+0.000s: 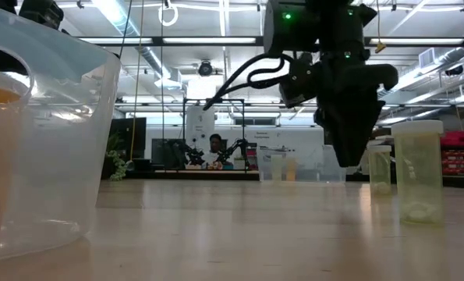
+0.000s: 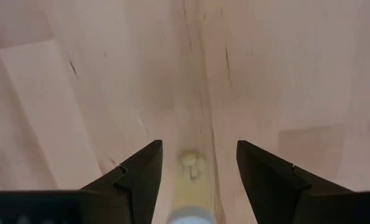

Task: Pick and place medicine bottles into bin by pill shape (circle, oval)
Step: Put the yellow tablet bottle into the top transparent bin

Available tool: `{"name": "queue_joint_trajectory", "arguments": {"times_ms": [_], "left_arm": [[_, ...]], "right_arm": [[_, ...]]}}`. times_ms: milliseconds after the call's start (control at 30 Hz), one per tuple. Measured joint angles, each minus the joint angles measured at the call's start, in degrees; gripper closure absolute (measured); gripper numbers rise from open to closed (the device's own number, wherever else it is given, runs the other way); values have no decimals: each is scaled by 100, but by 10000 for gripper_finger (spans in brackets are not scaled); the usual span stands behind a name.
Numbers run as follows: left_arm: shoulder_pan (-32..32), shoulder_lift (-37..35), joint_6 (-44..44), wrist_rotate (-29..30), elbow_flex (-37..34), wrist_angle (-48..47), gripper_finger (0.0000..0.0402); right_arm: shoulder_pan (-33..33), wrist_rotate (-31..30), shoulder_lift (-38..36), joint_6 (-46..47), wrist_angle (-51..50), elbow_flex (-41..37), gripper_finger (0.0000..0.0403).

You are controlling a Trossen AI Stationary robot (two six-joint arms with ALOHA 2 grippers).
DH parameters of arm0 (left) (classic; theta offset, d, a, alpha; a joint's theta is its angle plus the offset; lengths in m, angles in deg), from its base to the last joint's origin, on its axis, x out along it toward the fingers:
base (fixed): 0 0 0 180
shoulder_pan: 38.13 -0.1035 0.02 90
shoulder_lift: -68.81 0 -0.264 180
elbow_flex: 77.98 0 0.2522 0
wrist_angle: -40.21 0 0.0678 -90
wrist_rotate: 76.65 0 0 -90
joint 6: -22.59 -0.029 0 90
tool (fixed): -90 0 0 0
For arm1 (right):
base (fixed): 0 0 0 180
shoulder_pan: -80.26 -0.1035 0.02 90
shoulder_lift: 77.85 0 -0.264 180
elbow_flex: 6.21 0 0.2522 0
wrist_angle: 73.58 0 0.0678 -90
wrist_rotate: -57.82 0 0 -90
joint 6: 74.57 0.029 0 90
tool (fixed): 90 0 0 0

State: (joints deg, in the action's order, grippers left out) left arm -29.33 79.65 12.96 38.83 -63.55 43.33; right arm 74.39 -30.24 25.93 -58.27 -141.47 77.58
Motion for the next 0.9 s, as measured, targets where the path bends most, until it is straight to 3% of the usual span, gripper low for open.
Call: {"name": "queue_joint_trajectory", "arguments": {"times_ms": [433, 900], "left_arm": [[0, 2, 0, -2, 0, 0, 371], [2, 0, 0, 0, 0, 0, 378]], "right_arm": [[-169, -39, -1231, 759, 927, -1211, 190], [-446, -479, -1310, 1156, 1015, -1531, 199]]}}
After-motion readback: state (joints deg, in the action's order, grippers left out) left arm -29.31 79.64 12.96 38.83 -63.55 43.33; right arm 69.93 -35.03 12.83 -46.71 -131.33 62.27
